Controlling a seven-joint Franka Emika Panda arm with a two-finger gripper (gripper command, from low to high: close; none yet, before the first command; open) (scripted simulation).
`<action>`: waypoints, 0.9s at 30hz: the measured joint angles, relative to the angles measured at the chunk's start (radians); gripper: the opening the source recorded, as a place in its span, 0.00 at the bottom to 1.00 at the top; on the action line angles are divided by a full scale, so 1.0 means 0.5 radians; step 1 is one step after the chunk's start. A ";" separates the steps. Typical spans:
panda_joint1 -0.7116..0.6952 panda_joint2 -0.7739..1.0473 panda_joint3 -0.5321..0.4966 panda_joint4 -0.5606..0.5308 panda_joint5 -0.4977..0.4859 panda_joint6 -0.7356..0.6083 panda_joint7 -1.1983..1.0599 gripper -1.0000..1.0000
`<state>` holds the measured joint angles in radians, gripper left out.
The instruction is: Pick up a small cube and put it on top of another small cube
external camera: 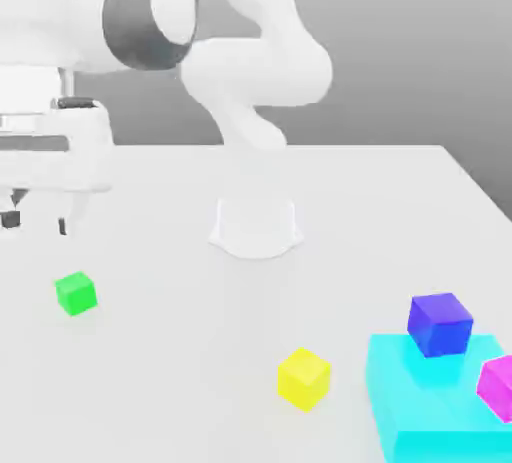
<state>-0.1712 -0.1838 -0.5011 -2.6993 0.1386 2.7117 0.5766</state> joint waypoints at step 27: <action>-1.063 0.982 0.732 -0.149 0.843 0.715 -0.739 0.00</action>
<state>-0.7027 0.3074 -0.1353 -2.7738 0.5602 3.0693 0.2069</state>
